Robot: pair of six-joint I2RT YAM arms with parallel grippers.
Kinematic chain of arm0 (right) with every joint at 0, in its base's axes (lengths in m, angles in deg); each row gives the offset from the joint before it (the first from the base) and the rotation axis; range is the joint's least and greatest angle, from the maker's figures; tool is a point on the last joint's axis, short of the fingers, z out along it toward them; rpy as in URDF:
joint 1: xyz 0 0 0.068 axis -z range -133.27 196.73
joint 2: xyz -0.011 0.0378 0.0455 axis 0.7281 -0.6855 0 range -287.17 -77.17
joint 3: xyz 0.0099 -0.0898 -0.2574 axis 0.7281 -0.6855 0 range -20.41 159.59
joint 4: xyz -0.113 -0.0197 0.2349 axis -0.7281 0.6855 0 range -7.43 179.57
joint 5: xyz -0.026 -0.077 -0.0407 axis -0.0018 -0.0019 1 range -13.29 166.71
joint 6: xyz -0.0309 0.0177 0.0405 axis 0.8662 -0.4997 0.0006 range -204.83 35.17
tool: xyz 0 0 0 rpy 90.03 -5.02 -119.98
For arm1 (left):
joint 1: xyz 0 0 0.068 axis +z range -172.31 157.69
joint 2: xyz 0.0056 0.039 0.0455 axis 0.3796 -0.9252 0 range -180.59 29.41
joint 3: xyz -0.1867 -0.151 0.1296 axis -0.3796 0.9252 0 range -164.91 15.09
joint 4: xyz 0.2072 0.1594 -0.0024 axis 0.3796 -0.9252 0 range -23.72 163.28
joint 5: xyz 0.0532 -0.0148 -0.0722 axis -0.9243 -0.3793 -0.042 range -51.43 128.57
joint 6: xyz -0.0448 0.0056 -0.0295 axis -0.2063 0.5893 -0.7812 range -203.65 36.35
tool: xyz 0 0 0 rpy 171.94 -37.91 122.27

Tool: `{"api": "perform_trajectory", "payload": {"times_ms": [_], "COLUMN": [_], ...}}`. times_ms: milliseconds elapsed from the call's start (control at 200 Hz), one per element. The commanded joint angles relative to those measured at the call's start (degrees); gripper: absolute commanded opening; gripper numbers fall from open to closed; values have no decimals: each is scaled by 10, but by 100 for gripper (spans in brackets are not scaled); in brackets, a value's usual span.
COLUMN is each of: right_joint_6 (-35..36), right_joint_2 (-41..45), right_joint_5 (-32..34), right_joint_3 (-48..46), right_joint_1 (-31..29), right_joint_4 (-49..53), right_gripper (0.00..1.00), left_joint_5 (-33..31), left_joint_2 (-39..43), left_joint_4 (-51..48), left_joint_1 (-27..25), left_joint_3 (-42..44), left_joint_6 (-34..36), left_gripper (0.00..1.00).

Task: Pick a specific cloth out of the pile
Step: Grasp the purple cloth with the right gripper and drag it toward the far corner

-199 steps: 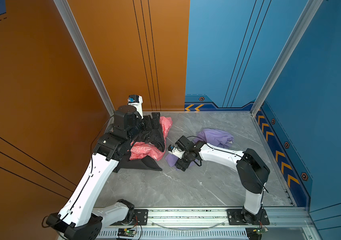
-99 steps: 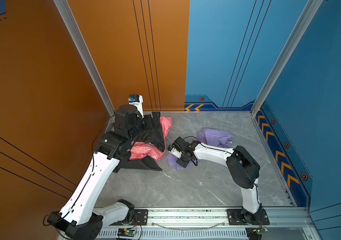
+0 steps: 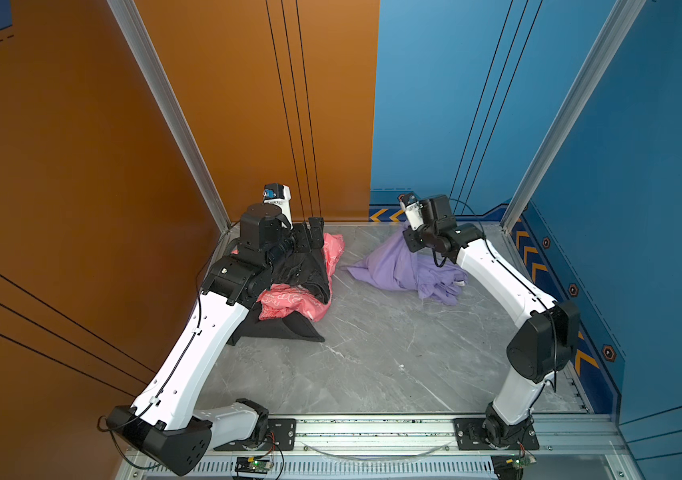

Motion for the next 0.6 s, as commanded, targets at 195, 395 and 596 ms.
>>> {"api": "perform_trajectory", "payload": {"times_ms": [195,395,596], "right_joint_6": [-130,-149,-138], "right_joint_2": [1,-43,-50], "right_joint_5": [5,-6,15], "right_joint_3": [190,305,312], "right_joint_1": [140,178,207], "right_joint_4": [-93,-96,-55], "right_gripper": [0,0,0], "left_joint_5": [20,35,37], "left_joint_2": [-56,-94,-106], "left_joint_4": [51,62,65], "left_joint_1": [16,20,20], "left_joint_3": [-49,-79,-85], "left_joint_6": [1,-1,-6], "left_gripper": [98,98,98]}}
